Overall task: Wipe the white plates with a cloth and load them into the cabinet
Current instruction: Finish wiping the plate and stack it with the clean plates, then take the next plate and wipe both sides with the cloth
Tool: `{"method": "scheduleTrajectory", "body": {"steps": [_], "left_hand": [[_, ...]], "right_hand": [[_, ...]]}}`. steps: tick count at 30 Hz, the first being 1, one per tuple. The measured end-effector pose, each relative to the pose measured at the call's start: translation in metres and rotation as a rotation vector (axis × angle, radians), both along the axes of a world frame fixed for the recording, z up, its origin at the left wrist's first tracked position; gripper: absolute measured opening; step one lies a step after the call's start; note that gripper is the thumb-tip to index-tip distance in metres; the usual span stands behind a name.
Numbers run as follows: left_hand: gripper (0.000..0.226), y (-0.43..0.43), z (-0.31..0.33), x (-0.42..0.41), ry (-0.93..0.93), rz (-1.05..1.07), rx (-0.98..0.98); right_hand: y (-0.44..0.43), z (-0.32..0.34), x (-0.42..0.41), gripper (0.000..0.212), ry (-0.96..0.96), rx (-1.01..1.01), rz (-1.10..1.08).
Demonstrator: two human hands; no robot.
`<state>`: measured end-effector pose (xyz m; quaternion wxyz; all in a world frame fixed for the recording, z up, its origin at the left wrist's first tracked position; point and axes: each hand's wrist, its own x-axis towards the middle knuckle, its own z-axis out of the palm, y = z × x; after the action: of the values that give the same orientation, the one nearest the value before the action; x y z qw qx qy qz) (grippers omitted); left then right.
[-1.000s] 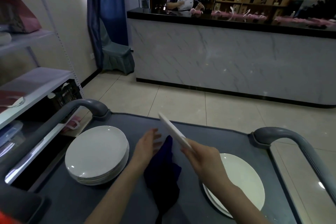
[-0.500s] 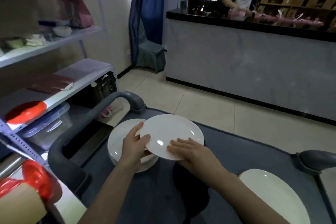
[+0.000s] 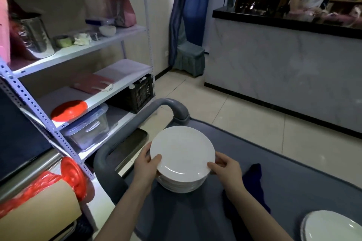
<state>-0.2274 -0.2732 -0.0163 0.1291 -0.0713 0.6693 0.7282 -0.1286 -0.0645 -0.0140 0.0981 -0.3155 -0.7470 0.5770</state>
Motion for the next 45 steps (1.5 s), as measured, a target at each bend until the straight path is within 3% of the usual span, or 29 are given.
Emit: {"method": "scheduleTrajectory", "body": {"steps": [9, 16, 24, 28, 30, 39, 45], "left_hand": [[0.041, -0.013, -0.017, -0.026, 0.129, -0.097, -0.253], [0.041, -0.011, -0.034, -0.033, 0.112, -0.142, -0.334], [0.043, -0.006, -0.035, -0.029, 0.116, -0.083, -0.420], [0.041, 0.001, -0.029, -0.027, 0.222, 0.013, -0.519], [0.032, 0.011, -0.021, -0.020, 0.313, 0.023, -0.479], [0.022, 0.112, -0.009, 0.058, 0.292, -0.392, -0.275], [0.021, 0.190, -0.015, 0.133, 0.293, -0.694, -0.230]], "right_hand": [[-0.009, -0.025, -0.011, 0.058, 0.020, 0.018, -0.033], [-0.010, -0.031, -0.016, 0.043, -0.008, 0.018, -0.049], [-0.004, -0.037, -0.014, 0.039, -0.028, 0.041, 0.018], [0.005, -0.034, -0.009, 0.028, 0.010, 0.004, -0.023], [0.012, -0.032, -0.001, 0.026, 0.016, -0.021, -0.085], [0.070, -0.015, 0.092, 0.017, 0.048, 0.022, -0.241], [0.124, -0.013, 0.189, 0.016, -0.050, 0.154, -0.400]]}}
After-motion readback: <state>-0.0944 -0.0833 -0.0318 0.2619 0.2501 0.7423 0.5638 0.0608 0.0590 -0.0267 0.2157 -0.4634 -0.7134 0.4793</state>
